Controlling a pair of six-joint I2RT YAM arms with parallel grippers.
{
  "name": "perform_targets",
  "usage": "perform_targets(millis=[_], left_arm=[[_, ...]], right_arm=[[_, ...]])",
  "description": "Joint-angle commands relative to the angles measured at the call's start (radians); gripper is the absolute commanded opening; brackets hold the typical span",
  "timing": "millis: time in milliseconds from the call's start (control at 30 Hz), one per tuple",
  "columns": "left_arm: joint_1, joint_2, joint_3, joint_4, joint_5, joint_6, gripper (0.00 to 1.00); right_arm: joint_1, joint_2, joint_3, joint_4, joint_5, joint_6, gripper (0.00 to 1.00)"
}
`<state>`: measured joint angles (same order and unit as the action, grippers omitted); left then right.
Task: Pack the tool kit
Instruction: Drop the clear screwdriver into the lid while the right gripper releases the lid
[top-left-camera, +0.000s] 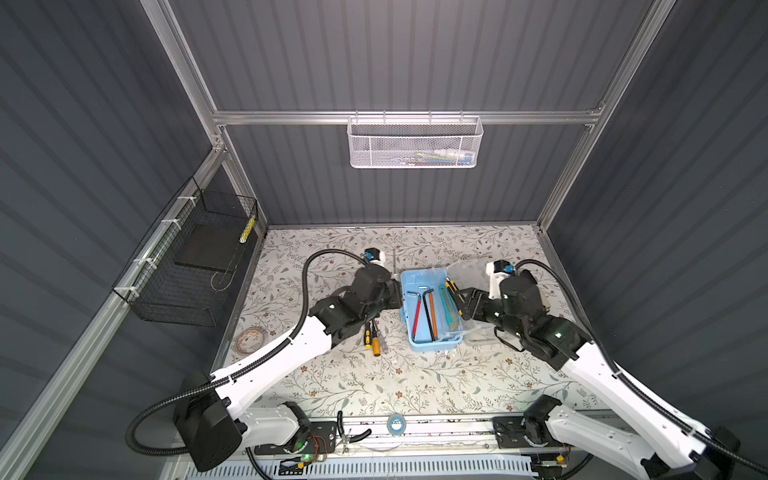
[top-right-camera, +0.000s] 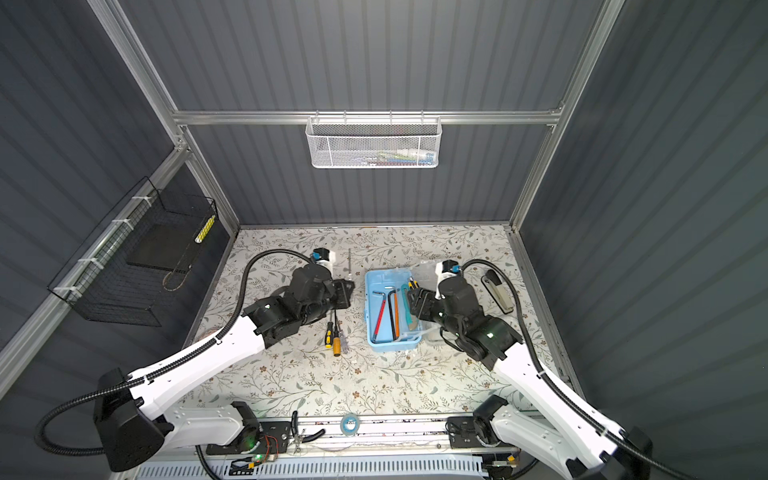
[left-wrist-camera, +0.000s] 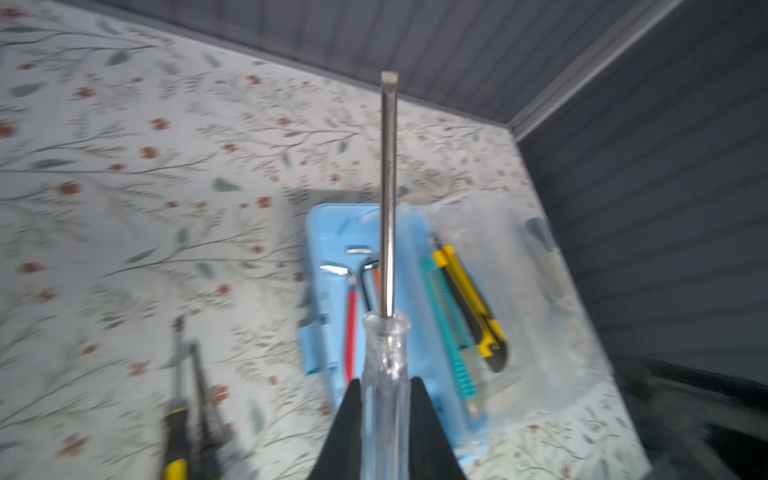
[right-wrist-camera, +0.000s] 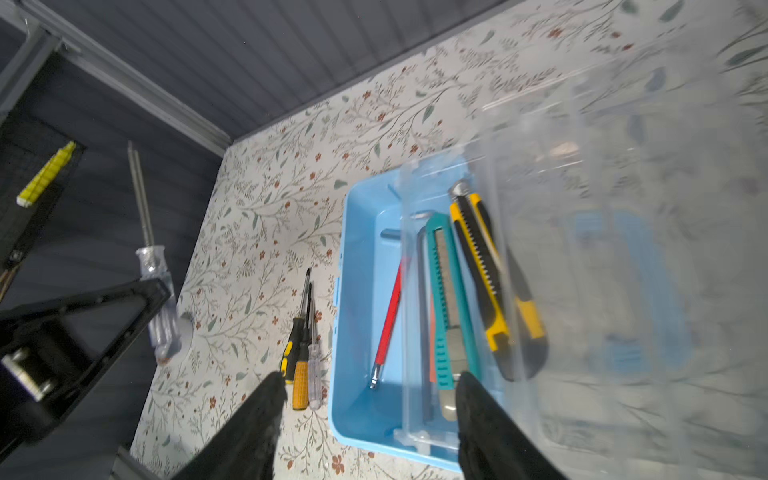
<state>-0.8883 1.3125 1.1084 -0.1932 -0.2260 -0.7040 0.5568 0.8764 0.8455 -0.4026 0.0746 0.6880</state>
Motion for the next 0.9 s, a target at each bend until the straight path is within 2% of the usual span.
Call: perform_targets(millis=[0,167,367,867], left_arm=[[-0.042,0.097,0.05,0.24,0.01,-0.084,0.0],[-0.075,0.262,0.124,0.423,0.09,-0.157,0.0],[-0.105,0.389,0.144,0.56,0.118,-0.247,0.0],[-0.141,0.609,0.241,0.605,0.173,-0.396,0.0]], right_arm=[[-0.059,-0.073,0.017,-0.101,0.029,-0.036,0.66],[-0.109,-0.156,0.075,-0.215,0.089,-0.084,0.66],[-0.134,-0.229,0.086,-0.267,0.113,-0.108,0.66],[-0.144,-0.261,0.029,-0.268,0.079,-0.116,0.66]])
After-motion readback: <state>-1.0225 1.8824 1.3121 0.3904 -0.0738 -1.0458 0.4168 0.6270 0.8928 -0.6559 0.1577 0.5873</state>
